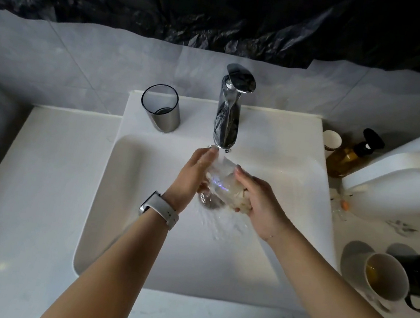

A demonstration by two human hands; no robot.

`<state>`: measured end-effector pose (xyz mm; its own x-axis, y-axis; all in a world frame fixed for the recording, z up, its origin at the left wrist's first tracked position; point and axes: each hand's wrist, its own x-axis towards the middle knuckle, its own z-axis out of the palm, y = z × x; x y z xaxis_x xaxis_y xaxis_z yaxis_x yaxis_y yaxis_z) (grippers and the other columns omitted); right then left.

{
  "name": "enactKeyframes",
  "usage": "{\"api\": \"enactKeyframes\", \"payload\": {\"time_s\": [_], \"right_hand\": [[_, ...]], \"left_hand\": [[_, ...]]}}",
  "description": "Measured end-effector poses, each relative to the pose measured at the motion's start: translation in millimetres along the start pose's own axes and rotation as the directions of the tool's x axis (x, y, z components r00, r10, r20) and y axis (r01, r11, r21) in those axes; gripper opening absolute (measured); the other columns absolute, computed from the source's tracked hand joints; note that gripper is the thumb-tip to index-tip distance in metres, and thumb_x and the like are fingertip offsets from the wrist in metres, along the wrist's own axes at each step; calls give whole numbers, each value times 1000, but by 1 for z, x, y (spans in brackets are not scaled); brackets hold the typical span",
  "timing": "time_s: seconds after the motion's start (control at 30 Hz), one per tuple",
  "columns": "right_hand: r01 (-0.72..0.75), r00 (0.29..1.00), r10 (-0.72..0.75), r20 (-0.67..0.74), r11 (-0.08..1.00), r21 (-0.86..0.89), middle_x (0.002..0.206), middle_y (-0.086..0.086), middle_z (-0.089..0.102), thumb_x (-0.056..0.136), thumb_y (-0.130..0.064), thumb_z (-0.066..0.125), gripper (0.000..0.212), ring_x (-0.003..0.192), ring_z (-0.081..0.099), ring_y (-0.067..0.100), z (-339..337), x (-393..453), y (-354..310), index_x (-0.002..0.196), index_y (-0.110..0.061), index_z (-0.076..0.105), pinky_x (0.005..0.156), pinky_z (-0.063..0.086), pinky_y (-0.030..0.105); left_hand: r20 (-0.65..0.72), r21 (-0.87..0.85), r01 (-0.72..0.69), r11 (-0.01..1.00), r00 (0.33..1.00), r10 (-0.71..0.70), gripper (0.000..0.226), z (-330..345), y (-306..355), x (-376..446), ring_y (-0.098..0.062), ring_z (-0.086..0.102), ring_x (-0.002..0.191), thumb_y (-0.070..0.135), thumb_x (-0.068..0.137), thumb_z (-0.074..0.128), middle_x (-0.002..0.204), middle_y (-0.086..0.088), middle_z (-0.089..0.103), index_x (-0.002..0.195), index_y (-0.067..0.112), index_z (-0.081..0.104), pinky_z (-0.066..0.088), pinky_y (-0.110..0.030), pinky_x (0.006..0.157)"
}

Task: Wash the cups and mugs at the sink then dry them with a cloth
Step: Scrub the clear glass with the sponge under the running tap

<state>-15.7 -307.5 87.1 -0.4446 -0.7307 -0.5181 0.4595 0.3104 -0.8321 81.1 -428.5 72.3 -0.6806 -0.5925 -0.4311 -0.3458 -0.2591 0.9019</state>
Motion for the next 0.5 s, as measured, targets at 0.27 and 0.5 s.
{"api": "enactKeyframes", "payload": {"time_s": [0.27, 0.5], "right_hand": [[-212, 971, 127, 203, 850, 483, 93, 4, 71, 98, -42, 41, 40, 69, 64, 16, 33, -1, 8, 107, -14, 69, 48, 43, 21], [-146, 989, 142, -42, 890, -431, 52, 2, 47, 92, -60, 44, 57, 44, 48, 19, 12, -10, 7, 58, -16, 58, 45, 41, 25]], "left_hand": [[78, -536, 42, 843, 997, 0, 71, 4, -26, -28, -34, 55, 120, 69, 94, 23, 129, -12, 63, 129, 21, 61, 41, -44, 96], [41, -529, 91, 844, 996, -81, 77, 1, -18, -16, -28, 68, 93, 67, 95, 21, 102, -14, 70, 120, 8, 62, 58, -37, 81]]}}
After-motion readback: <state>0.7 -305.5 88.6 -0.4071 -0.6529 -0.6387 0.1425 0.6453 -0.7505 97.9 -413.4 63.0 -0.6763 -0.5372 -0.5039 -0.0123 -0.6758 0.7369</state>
